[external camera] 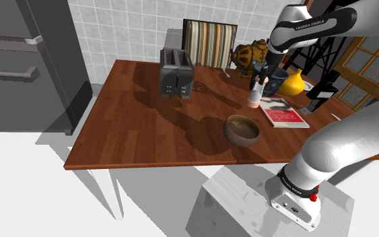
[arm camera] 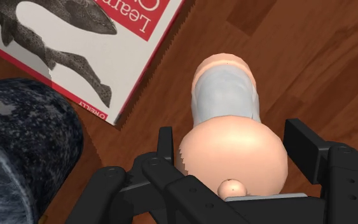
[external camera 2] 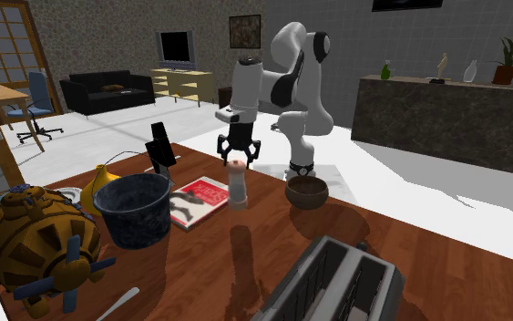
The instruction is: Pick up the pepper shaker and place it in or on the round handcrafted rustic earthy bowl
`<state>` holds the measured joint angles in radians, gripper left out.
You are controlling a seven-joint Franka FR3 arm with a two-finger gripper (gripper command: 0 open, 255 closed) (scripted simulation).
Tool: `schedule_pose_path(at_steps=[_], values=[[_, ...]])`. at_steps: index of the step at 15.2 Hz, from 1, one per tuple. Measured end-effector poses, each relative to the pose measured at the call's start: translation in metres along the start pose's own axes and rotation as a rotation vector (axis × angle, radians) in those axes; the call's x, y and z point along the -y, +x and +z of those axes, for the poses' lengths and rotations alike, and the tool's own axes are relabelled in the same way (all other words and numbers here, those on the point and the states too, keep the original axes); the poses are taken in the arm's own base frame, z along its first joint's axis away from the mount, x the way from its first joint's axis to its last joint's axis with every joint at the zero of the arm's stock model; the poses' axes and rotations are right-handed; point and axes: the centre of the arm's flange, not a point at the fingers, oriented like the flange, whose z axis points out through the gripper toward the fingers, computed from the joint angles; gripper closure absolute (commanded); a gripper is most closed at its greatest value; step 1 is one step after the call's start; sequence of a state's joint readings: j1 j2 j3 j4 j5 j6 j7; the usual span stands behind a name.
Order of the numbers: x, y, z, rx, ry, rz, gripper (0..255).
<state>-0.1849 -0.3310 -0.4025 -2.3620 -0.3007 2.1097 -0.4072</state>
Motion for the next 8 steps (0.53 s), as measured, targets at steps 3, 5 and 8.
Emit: schedule_pose_path(at_steps=[3, 5, 8], values=[[-0.002, 0.000, -0.016, 0.000, 0.000, 0.000, 255], [-0.003, -0.001, -0.027, 0.000, 0.000, 0.000, 255], [-0.005, 0.000, -0.044, 0.000, 0.000, 0.000, 255]])
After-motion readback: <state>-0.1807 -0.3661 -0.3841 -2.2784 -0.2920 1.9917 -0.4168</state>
